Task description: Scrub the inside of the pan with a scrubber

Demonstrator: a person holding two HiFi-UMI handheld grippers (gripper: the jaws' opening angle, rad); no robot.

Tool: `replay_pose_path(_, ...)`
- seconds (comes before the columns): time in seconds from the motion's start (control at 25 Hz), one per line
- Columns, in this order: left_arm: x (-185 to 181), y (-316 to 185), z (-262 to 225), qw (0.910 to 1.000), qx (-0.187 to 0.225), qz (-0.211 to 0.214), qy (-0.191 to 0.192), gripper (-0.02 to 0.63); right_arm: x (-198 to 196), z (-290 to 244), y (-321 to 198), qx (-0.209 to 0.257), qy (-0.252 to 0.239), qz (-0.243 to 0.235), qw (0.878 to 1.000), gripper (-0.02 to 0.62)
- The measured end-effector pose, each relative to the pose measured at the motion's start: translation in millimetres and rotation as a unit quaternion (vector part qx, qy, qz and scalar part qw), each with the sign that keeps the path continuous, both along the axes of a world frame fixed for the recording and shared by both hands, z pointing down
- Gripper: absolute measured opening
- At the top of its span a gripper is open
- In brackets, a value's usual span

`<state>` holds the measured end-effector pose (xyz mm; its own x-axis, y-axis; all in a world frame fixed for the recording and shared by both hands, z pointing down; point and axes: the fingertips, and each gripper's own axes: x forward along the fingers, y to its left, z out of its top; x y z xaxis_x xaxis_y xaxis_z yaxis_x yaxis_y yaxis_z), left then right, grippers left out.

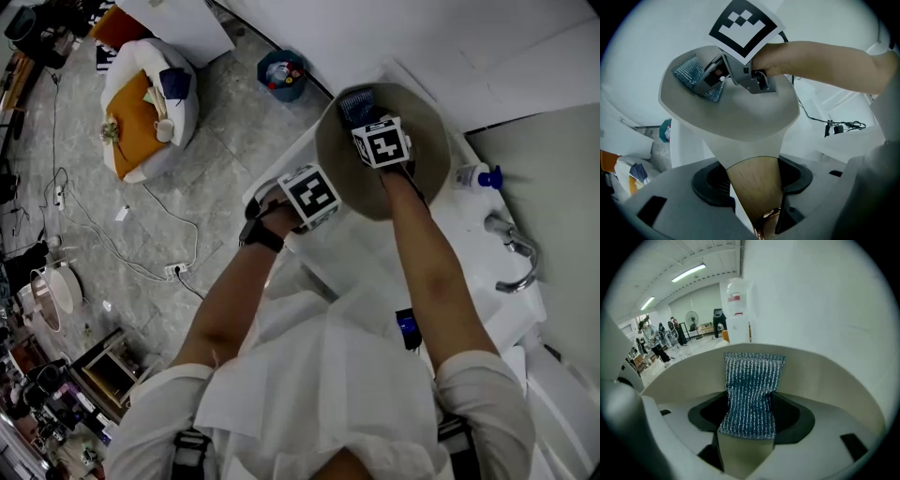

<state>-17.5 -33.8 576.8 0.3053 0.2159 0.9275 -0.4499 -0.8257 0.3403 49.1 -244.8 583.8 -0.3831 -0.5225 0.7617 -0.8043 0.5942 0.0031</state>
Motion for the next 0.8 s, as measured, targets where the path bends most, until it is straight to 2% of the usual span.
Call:
replay_pose_path(0.16, 0, -1, 0, 1.0, 0.003, 0.001, -0.002, 0.259, -31, -1, 25, -0.025, -0.028, -0.066, 0.997, 0.299)
replay_pose_path(0.32, -3, -2, 0, 1.0, 0.005, 0.0, -0.006, 0.259, -50, -1, 59, -0.079, -0.054, -0.134, 0.986, 0.299)
replay_pose_path(0.52, 0, -3, 4, 0.9999, 0.01, -0.001, -0.003, 0.259, -47, 5, 106, -0.186, -0.076, -0.184, 0.962, 0.299)
replay_pose_path(0.8, 7, -4, 3, 0.9998, 0.015, -0.005, 0.015, 0.259, -22, 10, 151, -0.303, -0.038, -0.22, 0.926, 0.299)
